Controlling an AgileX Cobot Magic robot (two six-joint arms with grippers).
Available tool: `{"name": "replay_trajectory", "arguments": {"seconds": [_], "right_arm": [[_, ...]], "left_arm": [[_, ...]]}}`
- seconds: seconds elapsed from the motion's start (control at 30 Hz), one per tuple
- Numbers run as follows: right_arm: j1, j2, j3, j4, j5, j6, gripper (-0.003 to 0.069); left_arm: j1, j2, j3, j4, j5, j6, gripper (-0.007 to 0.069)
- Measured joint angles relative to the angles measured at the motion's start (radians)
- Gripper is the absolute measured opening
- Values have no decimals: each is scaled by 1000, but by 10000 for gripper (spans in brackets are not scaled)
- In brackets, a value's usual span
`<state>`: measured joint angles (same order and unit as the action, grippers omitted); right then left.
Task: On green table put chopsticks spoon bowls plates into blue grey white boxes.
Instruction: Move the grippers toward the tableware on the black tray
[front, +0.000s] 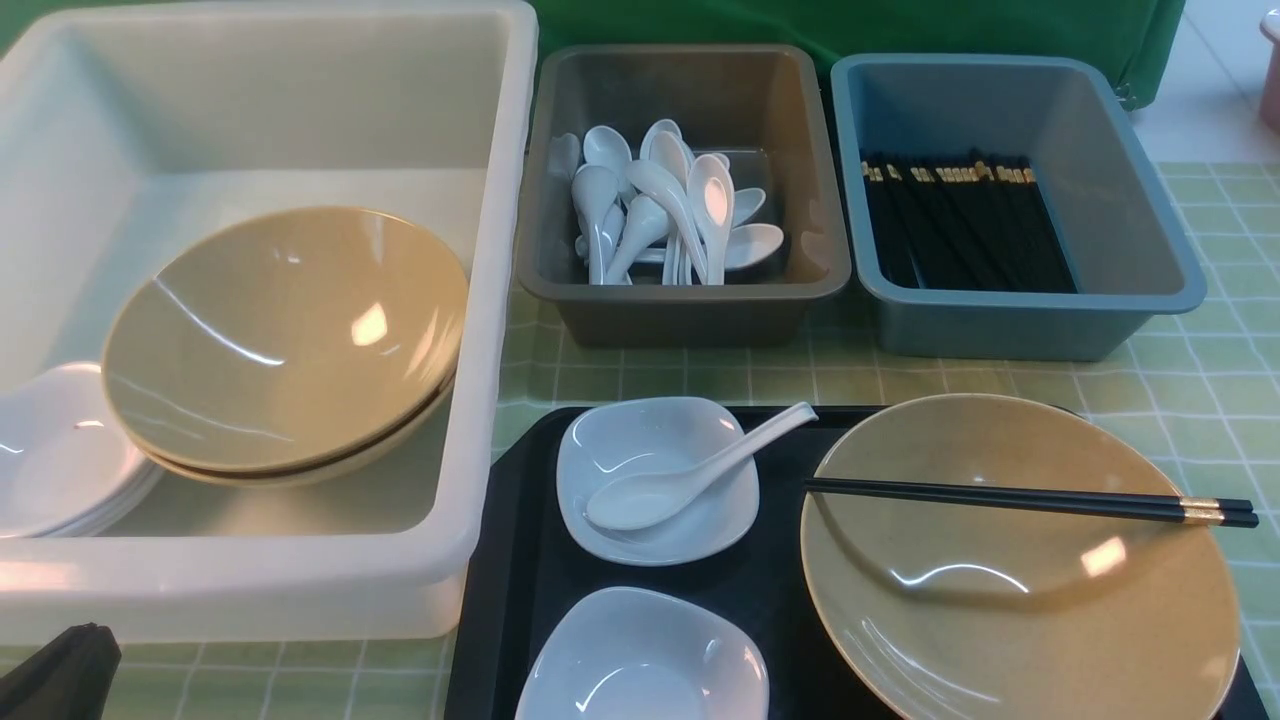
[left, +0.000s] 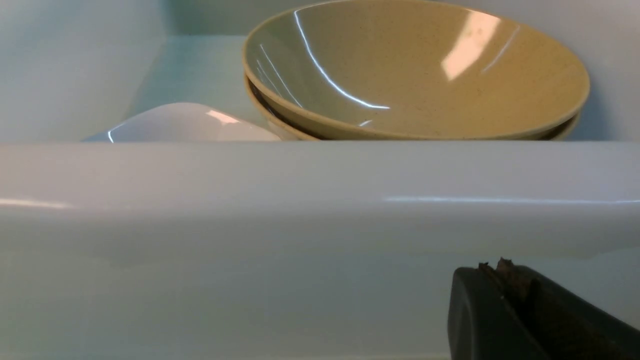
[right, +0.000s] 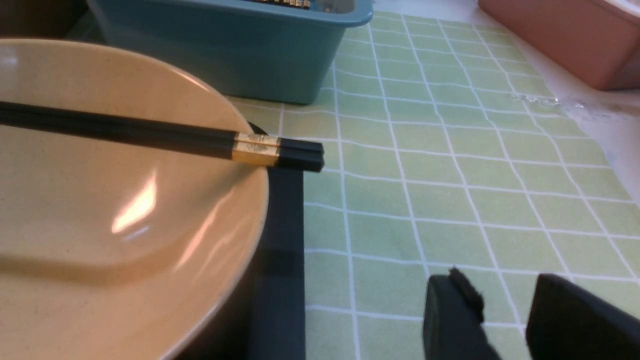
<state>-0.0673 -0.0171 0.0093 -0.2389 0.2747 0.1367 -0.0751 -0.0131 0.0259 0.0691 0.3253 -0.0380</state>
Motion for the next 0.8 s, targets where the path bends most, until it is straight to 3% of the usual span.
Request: {"name": "replay_trajectory", "arguments": {"seconds": [0.23,0.4,0.63,0.8], "right_arm": [[0,0,0,0,0,0,236],[0,0,0,0,0,0,236],[0,0,0,0,0,0,236],[0,0,0,0,0,0,236]], "left_arm": [[0,0,1,19,-34,-3,-1],[0,0,2,-34,-231,-14,-1],[0,0,2,-271,-566,-175,-1],[0,0,-12,-230,-700,-194,-1]]}}
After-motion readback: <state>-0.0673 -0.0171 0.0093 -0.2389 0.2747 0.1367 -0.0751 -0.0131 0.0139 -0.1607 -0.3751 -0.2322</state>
